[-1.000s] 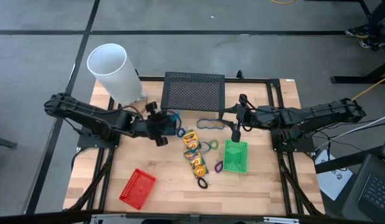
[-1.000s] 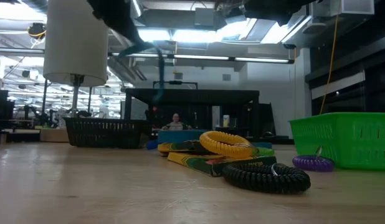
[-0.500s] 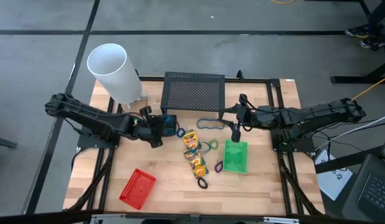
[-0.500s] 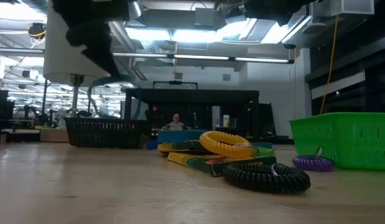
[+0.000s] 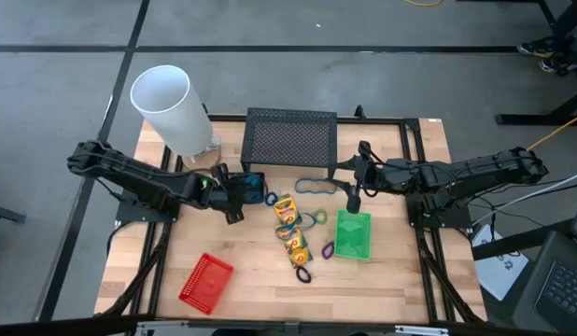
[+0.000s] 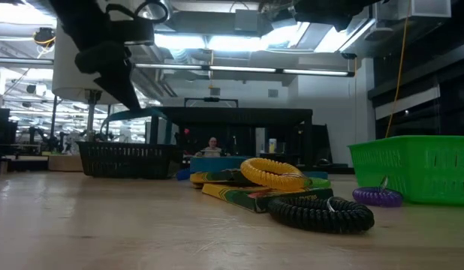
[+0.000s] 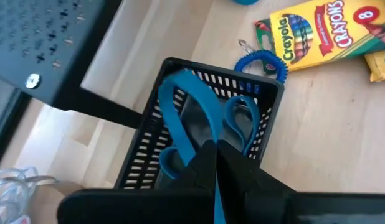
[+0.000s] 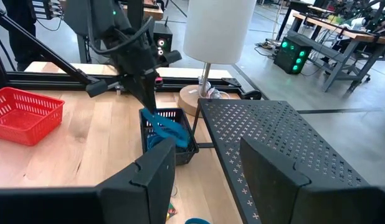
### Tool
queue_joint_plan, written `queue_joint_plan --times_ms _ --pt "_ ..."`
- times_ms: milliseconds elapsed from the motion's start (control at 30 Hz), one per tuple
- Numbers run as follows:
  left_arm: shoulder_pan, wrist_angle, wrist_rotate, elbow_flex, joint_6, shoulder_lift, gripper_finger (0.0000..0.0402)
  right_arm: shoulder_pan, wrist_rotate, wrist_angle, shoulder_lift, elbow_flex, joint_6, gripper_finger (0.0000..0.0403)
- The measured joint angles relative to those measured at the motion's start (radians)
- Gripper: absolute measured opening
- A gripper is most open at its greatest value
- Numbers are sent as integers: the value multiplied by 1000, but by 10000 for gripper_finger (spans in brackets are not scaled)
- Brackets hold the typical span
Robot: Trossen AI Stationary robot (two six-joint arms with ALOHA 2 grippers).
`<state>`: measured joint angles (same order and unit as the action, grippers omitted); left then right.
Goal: Pick & Place Office Desk Supplies
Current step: Put the blue rubberband into the black bin
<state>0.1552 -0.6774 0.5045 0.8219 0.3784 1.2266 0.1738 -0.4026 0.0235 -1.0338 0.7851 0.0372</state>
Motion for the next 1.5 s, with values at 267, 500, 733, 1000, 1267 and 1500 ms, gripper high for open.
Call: queue_joint_plan --times_ms 267,500,733,1000,1267,1500 --pt "-68 0 -108 0 -23 0 3 0 0 0 0 0 0 180" --pt "-116 0 -102 0 -34 0 25 0 3 0 0 0 0 180" --pt "-153 1 -77 0 -87 0 80 0 2 0 0 0 0 180" --pt "-143 96 -1 0 -170 0 123 0 2 0 0 0 1 180" --pt "-129 441 -416 0 -244 38 124 0 2 0 0 0 1 181" --pt "-124 596 -502 0 -232 220 122 0 1 1 0 0 1 181"
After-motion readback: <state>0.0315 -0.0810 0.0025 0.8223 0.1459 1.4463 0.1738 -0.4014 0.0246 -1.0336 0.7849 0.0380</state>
